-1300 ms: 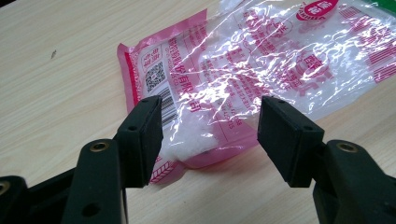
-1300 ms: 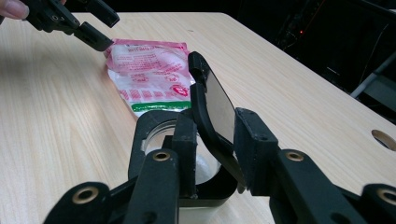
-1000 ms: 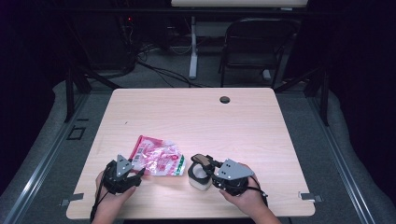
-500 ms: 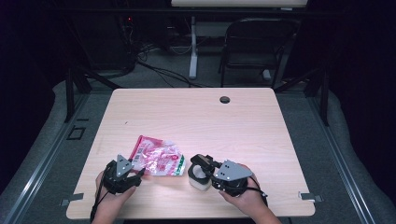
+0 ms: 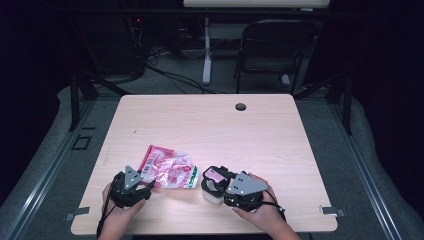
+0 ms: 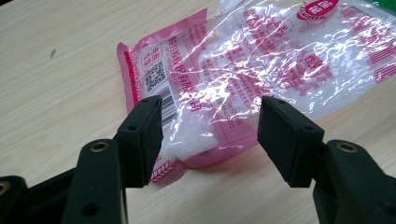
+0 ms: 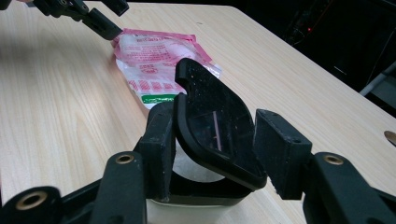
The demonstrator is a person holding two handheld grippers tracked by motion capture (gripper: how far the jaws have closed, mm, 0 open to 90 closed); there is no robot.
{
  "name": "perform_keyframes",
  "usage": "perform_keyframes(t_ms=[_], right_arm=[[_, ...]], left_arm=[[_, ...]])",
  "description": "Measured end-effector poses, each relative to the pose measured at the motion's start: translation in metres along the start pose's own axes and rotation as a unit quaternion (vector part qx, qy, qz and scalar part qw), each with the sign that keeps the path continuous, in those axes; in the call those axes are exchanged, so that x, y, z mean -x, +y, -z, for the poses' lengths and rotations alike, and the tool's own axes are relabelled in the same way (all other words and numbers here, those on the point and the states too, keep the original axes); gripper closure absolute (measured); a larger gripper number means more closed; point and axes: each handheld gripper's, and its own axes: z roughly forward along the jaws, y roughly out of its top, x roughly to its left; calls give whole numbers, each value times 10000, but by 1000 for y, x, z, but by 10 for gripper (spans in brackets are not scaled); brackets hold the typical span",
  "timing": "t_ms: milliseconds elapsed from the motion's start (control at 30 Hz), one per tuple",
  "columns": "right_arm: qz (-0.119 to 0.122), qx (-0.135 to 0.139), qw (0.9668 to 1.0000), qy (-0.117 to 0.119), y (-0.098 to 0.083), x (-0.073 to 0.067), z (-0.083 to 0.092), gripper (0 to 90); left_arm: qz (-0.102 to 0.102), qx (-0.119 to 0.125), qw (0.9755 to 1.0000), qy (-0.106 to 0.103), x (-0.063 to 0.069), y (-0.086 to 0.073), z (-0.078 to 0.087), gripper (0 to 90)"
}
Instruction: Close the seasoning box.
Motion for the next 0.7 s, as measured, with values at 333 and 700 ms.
perform_keyframes(t_ms=[333, 700], right_arm=[[-12, 7, 9999, 104, 1, -2, 1, 481], [-37, 75, 9998, 202, 5, -6, 2, 482]], left_arm=[[-8, -9, 10000, 0, -1, 0, 0, 405], [7, -9, 10000, 1, -1, 0, 0, 405]])
